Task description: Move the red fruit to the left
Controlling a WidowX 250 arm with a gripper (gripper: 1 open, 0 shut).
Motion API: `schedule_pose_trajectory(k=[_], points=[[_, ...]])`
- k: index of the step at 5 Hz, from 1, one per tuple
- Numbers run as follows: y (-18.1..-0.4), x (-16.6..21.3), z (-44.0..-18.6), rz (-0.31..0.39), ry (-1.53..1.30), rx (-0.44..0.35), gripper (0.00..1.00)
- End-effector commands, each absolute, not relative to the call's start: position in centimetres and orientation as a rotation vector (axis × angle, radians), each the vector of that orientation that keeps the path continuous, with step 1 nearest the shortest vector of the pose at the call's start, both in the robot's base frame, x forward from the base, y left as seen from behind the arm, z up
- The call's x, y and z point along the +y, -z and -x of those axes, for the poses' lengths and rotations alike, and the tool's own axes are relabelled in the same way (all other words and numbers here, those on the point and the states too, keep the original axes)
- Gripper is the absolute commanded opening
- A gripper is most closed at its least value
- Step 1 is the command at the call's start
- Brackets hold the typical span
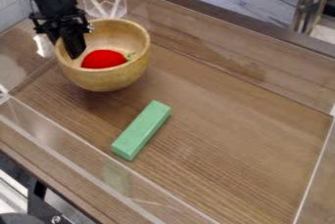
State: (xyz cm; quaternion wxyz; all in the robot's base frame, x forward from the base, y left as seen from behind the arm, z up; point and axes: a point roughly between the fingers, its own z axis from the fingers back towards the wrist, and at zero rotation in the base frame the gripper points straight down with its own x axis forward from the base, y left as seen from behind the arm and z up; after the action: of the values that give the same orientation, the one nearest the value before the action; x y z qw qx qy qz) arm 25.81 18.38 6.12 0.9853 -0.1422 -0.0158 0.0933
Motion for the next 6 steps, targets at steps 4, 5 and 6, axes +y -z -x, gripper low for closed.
schedule_pose_trajectory(k=[4,5,6], points=[[-6.0,17.8,-26.6,0.252,-0.219,-0.083,0.0],[-6.3,17.5,-26.6,0.259,-0.127,-0.065,0.0],[-6.4,17.5,-27.2,0.266,-0.044,-0.046,0.0]])
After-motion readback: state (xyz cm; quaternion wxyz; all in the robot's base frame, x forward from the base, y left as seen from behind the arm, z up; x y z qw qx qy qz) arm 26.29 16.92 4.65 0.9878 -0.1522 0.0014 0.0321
